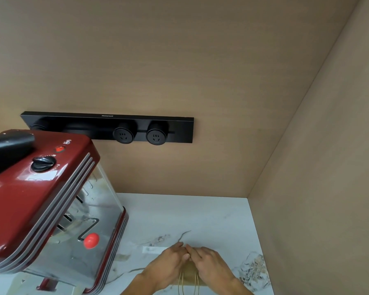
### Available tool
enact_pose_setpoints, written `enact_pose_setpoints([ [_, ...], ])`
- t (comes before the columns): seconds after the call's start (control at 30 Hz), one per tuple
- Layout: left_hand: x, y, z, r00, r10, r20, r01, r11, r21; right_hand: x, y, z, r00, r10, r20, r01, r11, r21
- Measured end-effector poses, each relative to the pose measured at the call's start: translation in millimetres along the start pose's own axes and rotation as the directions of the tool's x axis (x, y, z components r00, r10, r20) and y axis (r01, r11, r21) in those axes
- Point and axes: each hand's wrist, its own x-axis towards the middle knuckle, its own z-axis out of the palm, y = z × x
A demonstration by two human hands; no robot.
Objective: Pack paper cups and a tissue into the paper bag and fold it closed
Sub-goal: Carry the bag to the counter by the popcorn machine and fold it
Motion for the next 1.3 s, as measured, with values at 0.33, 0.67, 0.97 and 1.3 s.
enact_pose_setpoints([
  [0.33,4,-4,13,0.983,-0.159,-0.09,0.132,0.959,-0.249,-1,4,17,0.994,-0.055,-0.095,0.063,0.995,0.074],
  [0.67,1,-9,12,0.998,-0.066,-0.02,0.065,0.997,-0.048,-1,13,15,0.991,-0.115,-0.076,0.121,0.989,0.087],
  [0.97,-8,-22,27,0.997,-0.076,-0.025,0.078,0.99,0.115,-7,9,24,0.972,-0.165,-0.169,0.18,0.981,0.073],
  [1.3,-14,-21,22,0.999,0.053,-0.005,-0.05,0.975,0.218,-8,28,21,0.97,-0.195,-0.146,0.207,0.976,0.069],
])
